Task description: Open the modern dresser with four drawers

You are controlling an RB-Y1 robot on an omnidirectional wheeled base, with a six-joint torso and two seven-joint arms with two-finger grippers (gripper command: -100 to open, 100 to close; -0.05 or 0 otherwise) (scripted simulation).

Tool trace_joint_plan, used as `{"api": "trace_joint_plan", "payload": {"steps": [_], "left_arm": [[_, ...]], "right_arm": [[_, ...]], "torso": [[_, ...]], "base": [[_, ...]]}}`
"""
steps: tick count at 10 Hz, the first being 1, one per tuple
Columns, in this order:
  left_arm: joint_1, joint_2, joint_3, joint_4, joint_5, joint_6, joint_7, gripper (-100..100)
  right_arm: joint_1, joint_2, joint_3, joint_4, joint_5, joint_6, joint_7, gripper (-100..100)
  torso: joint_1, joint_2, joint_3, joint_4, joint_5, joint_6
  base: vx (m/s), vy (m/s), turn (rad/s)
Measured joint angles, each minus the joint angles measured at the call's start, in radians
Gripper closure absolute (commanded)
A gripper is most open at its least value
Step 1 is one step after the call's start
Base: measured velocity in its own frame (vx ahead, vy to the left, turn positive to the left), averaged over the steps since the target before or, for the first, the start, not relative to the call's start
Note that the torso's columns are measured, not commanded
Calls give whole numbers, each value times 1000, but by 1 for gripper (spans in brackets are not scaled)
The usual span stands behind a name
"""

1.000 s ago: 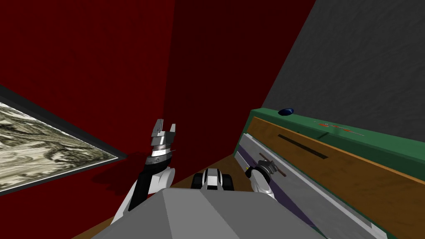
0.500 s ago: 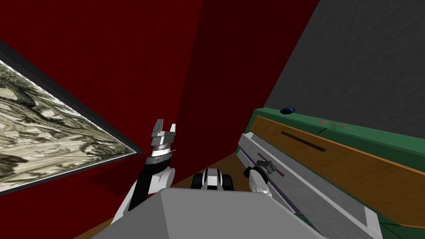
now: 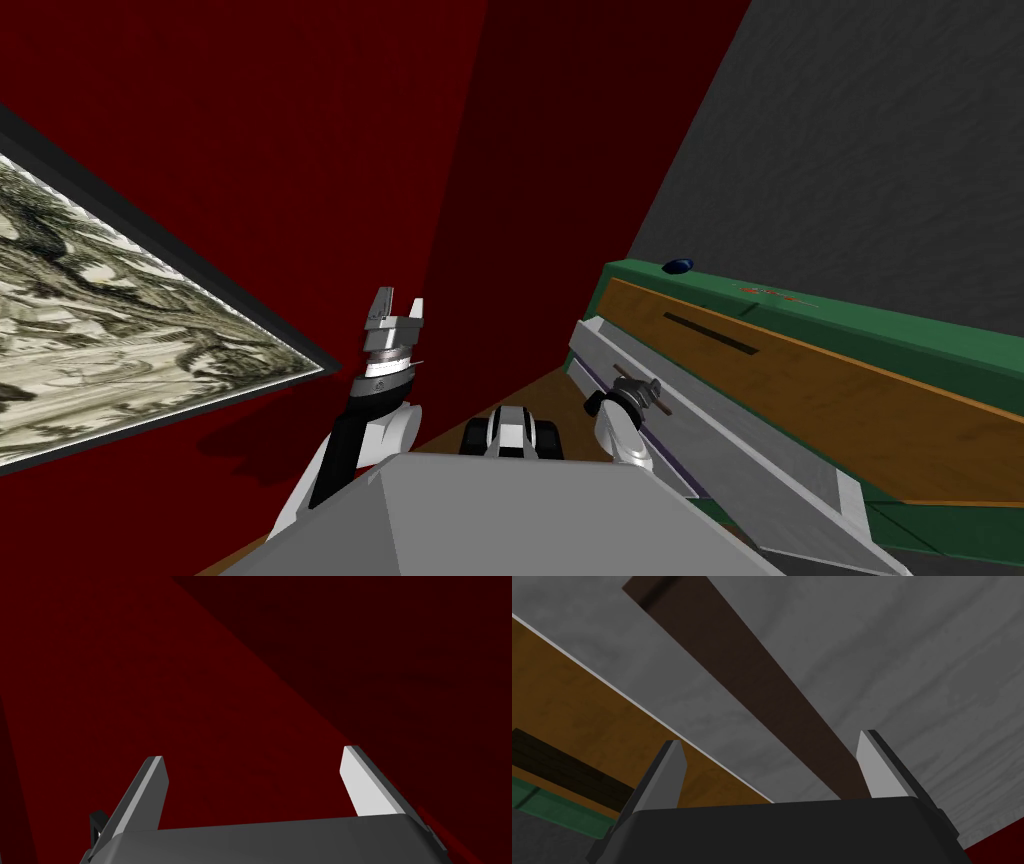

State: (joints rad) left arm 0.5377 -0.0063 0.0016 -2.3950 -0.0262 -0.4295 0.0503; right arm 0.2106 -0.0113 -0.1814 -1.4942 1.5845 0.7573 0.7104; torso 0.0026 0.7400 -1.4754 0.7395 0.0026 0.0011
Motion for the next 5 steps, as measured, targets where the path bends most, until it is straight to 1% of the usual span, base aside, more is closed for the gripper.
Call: {"api": "trace_joint_plan", "payload": {"steps": [2,3,4,5], "left_arm": [[0,0,0,0,0,0,0,0],[0,0,0,0,0,0,0,0],[0,0,0,0,0,0,0,0],[0,0,0,0,0,0,0,0]], "right_arm": [[-11,18,-9,-31,-26,-18,62,-100],[-22,23,-18,-38,-44,-28,92,-100],[-22,27,-19,-46,-49,-34,111,-100],[-21,38,-20,-64,-58,-38,137,-100]], "torso": [[5,4,2,3,3,0],[6,5,2,5,5,0],[6,6,2,5,6,0],[8,7,3,7,8,0]], "base": [[-19,0,-64],[-12,1,-19],[-8,-2,-45],[-13,-2,-71]]}}
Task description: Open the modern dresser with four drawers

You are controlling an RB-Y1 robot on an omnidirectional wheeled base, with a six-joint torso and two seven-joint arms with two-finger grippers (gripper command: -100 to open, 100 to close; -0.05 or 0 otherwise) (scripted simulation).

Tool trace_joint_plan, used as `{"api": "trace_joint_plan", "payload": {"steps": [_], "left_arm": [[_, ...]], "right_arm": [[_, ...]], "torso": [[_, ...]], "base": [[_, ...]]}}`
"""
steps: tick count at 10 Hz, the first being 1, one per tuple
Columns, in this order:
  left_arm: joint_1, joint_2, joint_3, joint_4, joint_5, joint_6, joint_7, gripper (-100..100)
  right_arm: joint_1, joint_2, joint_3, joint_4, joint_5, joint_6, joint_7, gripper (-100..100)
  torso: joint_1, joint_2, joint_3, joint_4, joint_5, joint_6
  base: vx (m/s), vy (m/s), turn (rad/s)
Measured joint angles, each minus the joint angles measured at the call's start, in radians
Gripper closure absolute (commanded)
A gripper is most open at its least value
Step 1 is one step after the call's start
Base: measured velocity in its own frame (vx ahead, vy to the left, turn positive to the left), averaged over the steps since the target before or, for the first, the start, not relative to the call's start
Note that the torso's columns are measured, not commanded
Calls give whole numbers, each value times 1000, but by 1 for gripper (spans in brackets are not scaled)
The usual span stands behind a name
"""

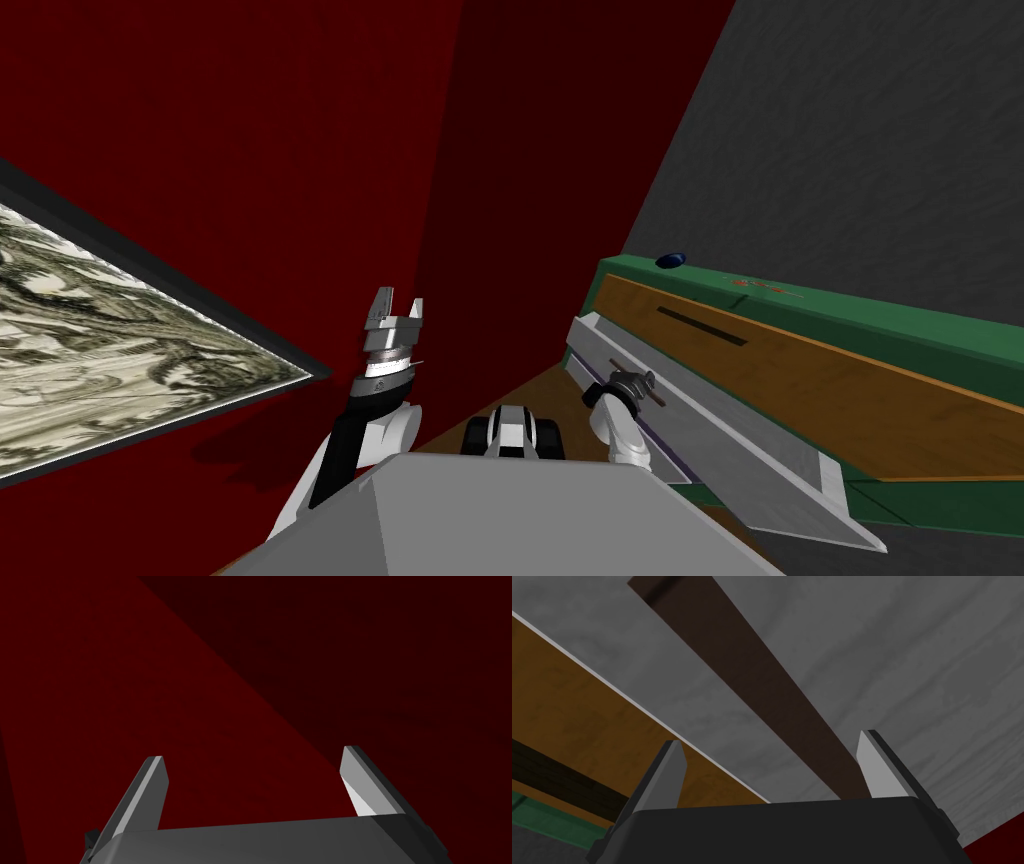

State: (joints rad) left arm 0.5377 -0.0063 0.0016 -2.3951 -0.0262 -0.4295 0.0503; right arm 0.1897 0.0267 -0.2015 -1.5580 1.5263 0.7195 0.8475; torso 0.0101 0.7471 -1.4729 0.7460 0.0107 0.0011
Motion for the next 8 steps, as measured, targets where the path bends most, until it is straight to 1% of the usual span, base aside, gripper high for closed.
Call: {"api": "trace_joint_plan", "payload": {"steps": [1,2,3,8], "left_arm": [[0,0,0,0,0,0,0,0],[0,0,0,0,0,0,0,0],[0,0,0,0,0,0,0,0],[0,0,0,0,0,0,0,0]], "right_arm": [[-10,7,-4,-7,-10,-5,26,-100],[-10,11,-7,-17,-18,-11,44,-100],[-8,13,-7,-14,-20,-12,47,0],[0,22,-4,2,-25,-14,47,0]], "torso": [[2,1,0,1,2,-1],[3,2,1,2,3,0],[2,1,1,0,0,0],[-7,-6,-2,-5,-7,0]], "base": [[-7,-4,-15],[5,-6,8],[6,-1,10],[0,0,0]]}}
